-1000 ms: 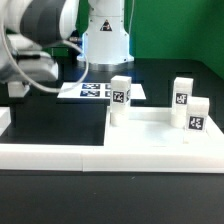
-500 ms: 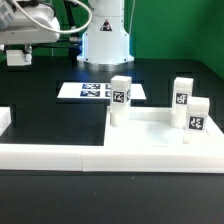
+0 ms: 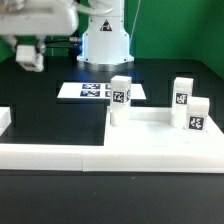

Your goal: Assemble square table

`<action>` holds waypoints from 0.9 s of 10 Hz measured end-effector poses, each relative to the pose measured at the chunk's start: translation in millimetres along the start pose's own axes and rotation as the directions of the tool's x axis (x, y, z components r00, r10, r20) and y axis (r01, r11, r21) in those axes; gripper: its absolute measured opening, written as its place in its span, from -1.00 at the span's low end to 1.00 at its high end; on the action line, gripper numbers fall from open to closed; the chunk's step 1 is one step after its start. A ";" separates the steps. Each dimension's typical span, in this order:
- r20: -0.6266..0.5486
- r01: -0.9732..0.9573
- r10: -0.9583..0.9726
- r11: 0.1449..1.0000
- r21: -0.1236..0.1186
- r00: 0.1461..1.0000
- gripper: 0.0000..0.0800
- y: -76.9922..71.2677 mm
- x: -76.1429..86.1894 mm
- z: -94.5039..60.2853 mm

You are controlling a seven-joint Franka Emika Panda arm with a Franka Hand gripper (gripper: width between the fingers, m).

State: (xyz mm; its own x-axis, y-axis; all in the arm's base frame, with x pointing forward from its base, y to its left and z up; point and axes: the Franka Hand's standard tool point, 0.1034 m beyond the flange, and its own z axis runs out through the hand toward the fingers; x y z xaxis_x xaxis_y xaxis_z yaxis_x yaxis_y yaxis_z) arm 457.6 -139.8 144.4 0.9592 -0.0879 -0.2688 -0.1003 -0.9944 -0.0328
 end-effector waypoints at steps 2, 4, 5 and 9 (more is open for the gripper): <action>-0.096 -0.038 0.038 0.999 -0.005 0.995 -0.27 -47.8 14.6 -35.9; -0.247 -0.030 0.028 1.000 -0.007 0.969 -0.27 -49.7 22.9 -43.6; -0.340 -0.033 0.028 0.999 -0.009 0.940 -0.27 -49.0 24.2 -42.5; -0.545 -0.045 0.018 0.998 -0.036 0.838 -0.27 -39.4 31.9 -39.0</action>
Offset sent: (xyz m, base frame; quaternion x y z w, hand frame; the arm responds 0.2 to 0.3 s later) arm 0.0000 0.0000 0.0000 0.0000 0.1296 0.0000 0.9916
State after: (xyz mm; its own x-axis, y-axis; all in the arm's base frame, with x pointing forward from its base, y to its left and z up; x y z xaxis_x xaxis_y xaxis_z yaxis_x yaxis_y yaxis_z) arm 502.5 -105.7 174.7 0.9461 -0.1235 0.2993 -0.1338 -0.9909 0.0141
